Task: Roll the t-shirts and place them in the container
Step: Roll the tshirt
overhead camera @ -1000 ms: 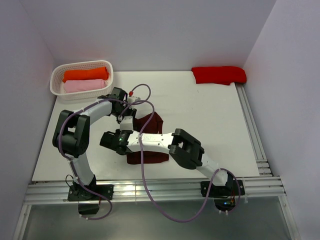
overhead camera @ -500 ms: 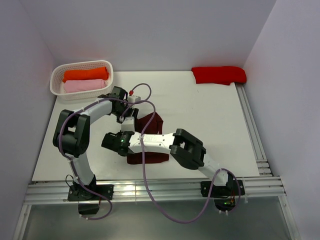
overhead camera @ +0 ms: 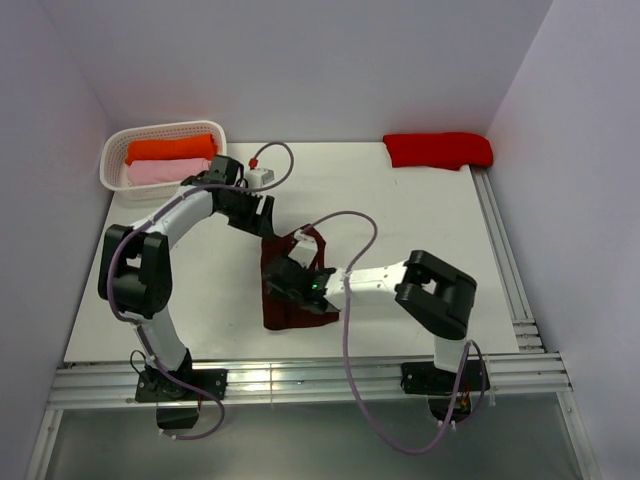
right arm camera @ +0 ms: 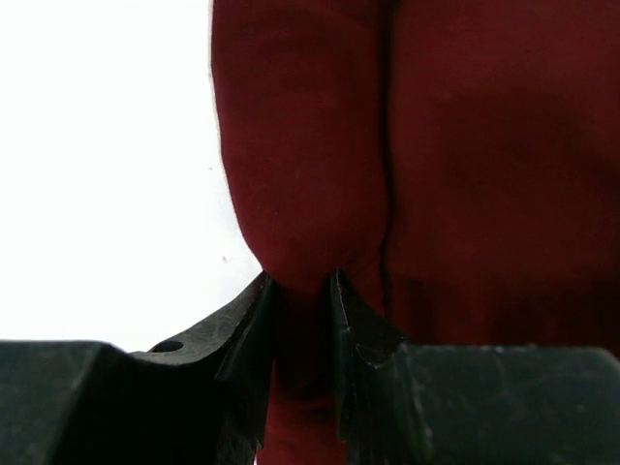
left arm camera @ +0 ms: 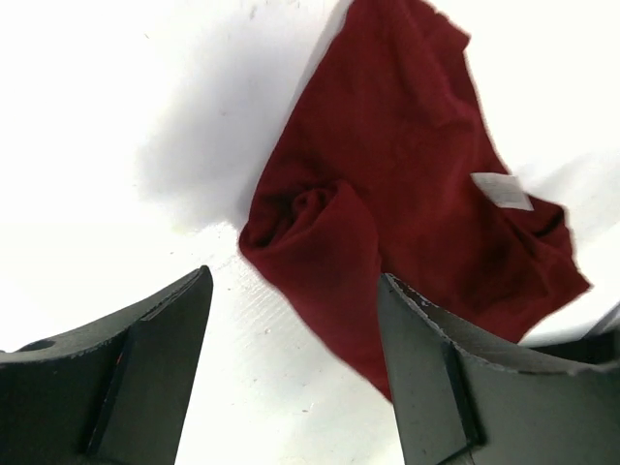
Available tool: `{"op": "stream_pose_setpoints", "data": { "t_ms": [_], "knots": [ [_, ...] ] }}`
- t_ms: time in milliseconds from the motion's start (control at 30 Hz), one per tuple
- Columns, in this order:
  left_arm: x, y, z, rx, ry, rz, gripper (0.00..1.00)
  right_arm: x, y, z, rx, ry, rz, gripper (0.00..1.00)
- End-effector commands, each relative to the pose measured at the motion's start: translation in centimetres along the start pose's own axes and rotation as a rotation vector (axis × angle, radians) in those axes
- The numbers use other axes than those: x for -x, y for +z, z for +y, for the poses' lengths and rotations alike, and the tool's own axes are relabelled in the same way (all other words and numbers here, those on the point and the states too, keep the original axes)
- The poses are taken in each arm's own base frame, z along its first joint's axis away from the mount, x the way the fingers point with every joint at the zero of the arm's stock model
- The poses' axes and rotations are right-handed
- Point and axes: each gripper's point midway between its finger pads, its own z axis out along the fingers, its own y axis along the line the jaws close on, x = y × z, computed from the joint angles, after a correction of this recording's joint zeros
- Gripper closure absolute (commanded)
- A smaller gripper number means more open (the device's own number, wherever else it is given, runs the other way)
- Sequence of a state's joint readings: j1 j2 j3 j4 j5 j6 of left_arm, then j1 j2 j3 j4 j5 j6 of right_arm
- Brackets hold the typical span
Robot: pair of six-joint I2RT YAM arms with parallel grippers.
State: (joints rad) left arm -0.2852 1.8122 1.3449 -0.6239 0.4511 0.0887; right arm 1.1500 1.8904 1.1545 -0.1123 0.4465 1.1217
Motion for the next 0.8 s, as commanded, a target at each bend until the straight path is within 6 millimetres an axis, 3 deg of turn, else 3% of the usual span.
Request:
{"op": "stream_pose_setpoints", "data": {
  "t_ms": [0,33,67,100,167,200,333,567,767],
  "knots": [
    [2.4,-2.9,-1.7,-0.081,0.022,-0.083,0.26,-0.3,-0.6,0.3,0.204,0.208,0.077,0.9],
    [2.3,-3.1,-1.7,-0.094,0.02,-0.085,0.25,0.2,-1.0,1.4,0.278,0.273,0.085,0.9],
    [2.2,-3.2,-2.0,-0.111,0.024,-0.088,0.25,0.6,-0.7,0.8,0.285,0.304,0.084,0.9],
    [2.1,-3.1,-2.2,-0.125,0.028,-0.086,0.25,-0.2,-0.5,-0.5,0.278,0.319,0.103,0.9],
    [1.5,-2.9,-2.7,-0.168,0.032,-0.07,0.25,0.0,-0.6,-0.1,0.348,0.394,0.119,0.9],
    [1.1,-2.7,-2.9,-0.187,0.032,-0.058,0.25,-0.7,-0.3,-1.6,0.338,0.418,0.132,0.9],
    [-0.8,-1.4,-3.6,-0.27,0.025,-0.013,0.24,-0.1,-0.7,-1.6,0.46,0.573,0.141,0.91],
    [-3.5,2.2,-2.2,-0.275,-0.014,0.053,0.24,-1.1,0.2,-3.3,0.441,0.631,0.162,0.91],
    [-4.1,3.8,-1.7,-0.269,-0.05,0.059,0.25,-1.7,0.6,-4.0,0.432,0.653,0.171,0.91]
  ]
}}
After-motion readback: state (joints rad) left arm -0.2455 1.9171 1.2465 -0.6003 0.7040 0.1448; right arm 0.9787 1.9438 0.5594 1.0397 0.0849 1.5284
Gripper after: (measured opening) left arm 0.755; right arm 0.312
